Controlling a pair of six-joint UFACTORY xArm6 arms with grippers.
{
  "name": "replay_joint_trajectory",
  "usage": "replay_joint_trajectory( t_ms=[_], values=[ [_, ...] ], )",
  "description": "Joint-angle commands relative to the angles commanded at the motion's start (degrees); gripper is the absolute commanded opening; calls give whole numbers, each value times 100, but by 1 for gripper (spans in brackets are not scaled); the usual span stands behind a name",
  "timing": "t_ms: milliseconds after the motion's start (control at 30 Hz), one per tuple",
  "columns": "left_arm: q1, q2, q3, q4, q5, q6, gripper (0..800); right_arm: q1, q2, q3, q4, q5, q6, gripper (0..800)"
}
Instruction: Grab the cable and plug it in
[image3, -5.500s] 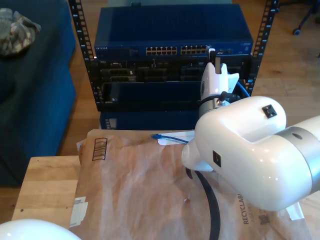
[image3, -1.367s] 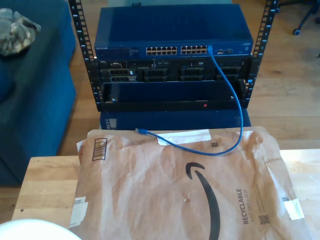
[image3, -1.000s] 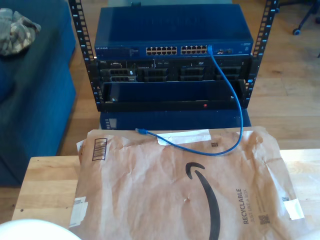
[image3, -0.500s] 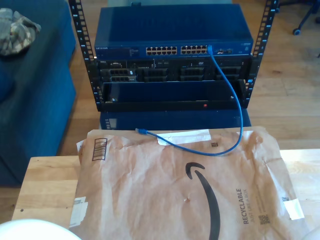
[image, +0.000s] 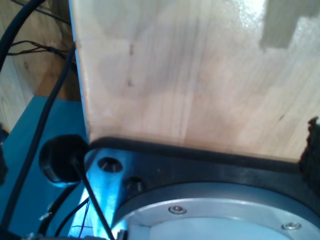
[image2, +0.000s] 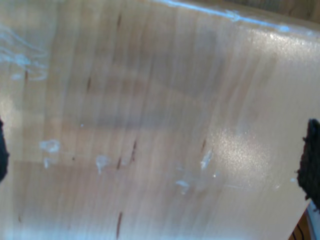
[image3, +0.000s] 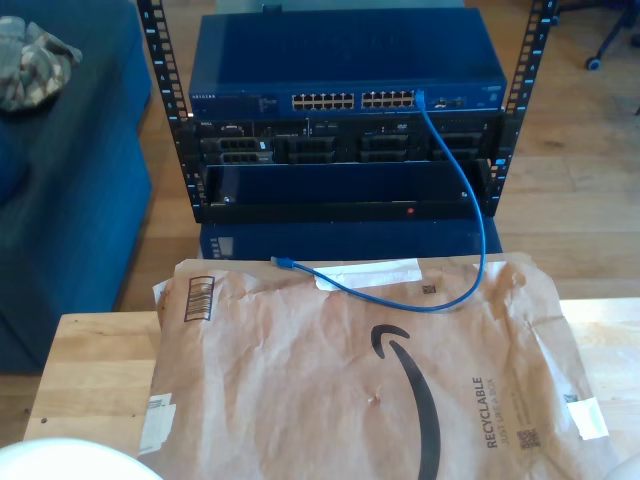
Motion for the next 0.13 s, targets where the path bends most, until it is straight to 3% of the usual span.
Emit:
replay_joint_trajectory(
  t_ms=[133],
  values=[
    [0, 0, 0, 0, 0, 0, 800, 0, -9, 0, 0, 0, 0, 800]
  ],
)
